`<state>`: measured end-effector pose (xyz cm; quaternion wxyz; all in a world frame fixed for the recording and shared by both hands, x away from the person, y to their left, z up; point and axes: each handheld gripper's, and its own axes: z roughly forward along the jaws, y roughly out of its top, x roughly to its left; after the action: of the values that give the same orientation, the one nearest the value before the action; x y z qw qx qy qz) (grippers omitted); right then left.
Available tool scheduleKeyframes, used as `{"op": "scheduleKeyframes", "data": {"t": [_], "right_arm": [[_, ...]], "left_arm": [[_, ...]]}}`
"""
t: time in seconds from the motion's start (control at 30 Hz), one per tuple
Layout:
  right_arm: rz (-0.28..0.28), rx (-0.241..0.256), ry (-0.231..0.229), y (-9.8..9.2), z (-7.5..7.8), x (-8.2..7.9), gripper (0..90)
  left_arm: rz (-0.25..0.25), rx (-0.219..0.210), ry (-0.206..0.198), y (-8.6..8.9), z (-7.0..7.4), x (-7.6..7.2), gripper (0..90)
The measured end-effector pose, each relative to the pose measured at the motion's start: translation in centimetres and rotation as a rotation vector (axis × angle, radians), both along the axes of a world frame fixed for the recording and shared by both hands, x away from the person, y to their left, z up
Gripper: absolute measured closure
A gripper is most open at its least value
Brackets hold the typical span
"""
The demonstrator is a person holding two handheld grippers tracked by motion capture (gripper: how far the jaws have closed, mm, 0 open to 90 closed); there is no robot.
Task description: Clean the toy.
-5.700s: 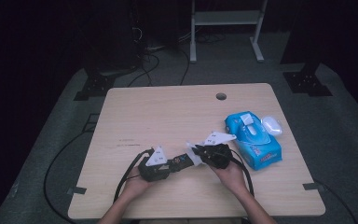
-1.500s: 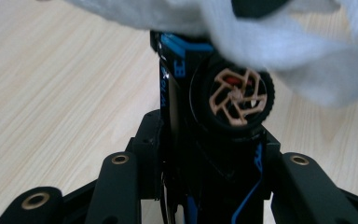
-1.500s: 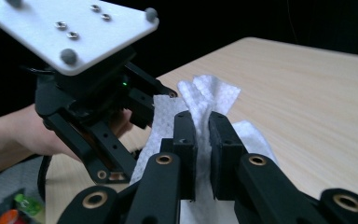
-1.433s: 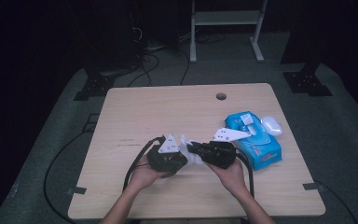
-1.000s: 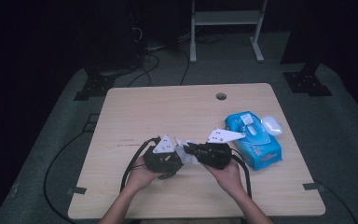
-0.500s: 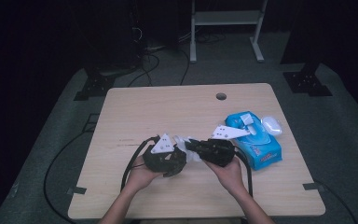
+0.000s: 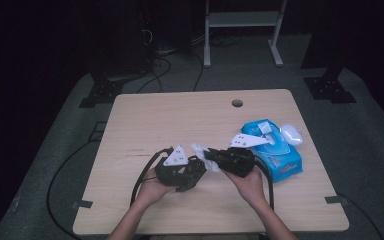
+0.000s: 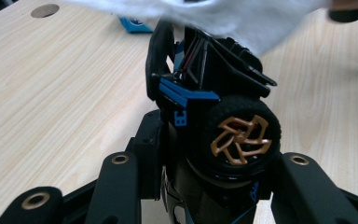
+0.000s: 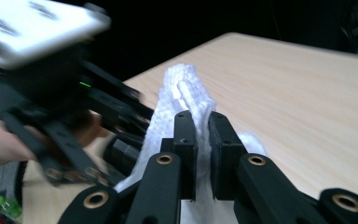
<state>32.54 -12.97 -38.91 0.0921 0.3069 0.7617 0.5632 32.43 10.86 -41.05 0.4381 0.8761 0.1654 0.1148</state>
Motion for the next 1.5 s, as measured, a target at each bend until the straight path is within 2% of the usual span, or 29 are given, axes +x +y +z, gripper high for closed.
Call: {"op": "scheduleKeyframes", "data": {"t": [0.07, 0.1, 0.2, 0.3, 0.43, 0.5, 0.63, 0.7, 0.73, 0.8, 0.9, 0.97, 1.1, 1.13, 1.2, 1.27, 1.33, 1.4, 1.5], "right_arm": [[-0.012, 0.032, 0.042, -0.6, -0.8, 0.4, 82.3], [-0.008, 0.04, 0.048, -0.6, -0.8, 0.3, 82.3], [0.018, 0.053, 0.016, 0.2, 0.0, -0.3, 82.3], [0.028, 0.044, -0.007, 0.5, 0.5, -0.4, 82.3], [-0.008, 0.021, 0.041, -0.4, -0.7, 0.5, 82.3], [-0.016, 0.053, 0.08, -0.8, -1.2, 0.7, 82.3], [0.032, 0.075, 0.025, 0.3, 0.3, -0.1, 82.2], [0.042, 0.048, 0.0, 0.6, 0.6, -0.4, 82.2], [0.038, 0.043, 0.002, 0.6, 0.4, -0.3, 82.2], [0.019, 0.045, 0.02, 0.1, -0.3, 0.1, 82.2], [-0.029, 0.036, 0.074, -1.1, -1.8, 0.8, 82.2], [-0.025, 0.058, 0.09, -1.2, -2.1, 0.7, 82.2], [0.008, 0.097, 0.058, -0.8, -0.9, 0.2, 82.3], [0.008, 0.09, 0.044, -0.7, -0.9, 0.1, 82.3], [-0.001, 0.086, 0.05, -0.9, -1.2, 0.2, 82.3], [-0.015, 0.077, 0.083, -1.4, -2.2, 0.5, 82.3], [-0.017, 0.099, 0.128, -1.7, -3.0, 0.8, 82.3], [-0.015, 0.092, 0.116, -1.5, -2.8, 0.6, 82.4], [0.006, 0.121, 0.072, -1.1, -1.4, 0.1, 82.4]], "left_arm": [[-0.006, -0.002, 0.005, -0.1, -0.2, 0.1, 57.3], [-0.007, -0.002, 0.005, -0.2, -0.1, 0.1, 57.3], [-0.005, -0.005, 0.0, -0.3, -0.1, 0.0, 57.3], [-0.004, -0.026, 0.008, -0.1, -0.1, 0.1, 57.3], [-0.006, -0.037, 0.023, -0.1, -0.4, 0.2, 57.3], [-0.008, -0.036, 0.02, -0.2, -0.4, 0.2, 57.3], [-0.008, -0.04, 0.014, -0.1, -0.4, 0.2, 57.4], [-0.009, -0.034, 0.013, 0.0, -0.3, 0.2, 57.4], [-0.007, -0.027, 0.01, 0.0, -0.3, 0.1, 57.4], [-0.005, -0.034, 0.013, 0.1, -0.4, 0.1, 57.3], [-0.01, -0.033, 0.011, 0.1, -0.4, 0.2, 57.3], [-0.012, -0.037, 0.011, 0.0, -0.4, 0.2, 57.3], [-0.009, -0.053, 0.008, 0.0, -0.3, 0.1, 57.4], [-0.009, -0.051, 0.003, 0.1, -0.2, 0.1, 57.3], [-0.006, -0.053, 0.002, 0.1, -0.1, 0.0, 57.4], [-0.004, -0.052, 0.006, 0.3, -0.1, 0.0, 57.3], [-0.007, -0.032, 0.002, 0.1, -0.4, 0.1, 57.3], [-0.012, -0.042, 0.004, 0.1, -0.4, 0.2, 57.4], [-0.006, -0.07, 0.001, 0.2, -0.2, 0.1, 57.3]]}}
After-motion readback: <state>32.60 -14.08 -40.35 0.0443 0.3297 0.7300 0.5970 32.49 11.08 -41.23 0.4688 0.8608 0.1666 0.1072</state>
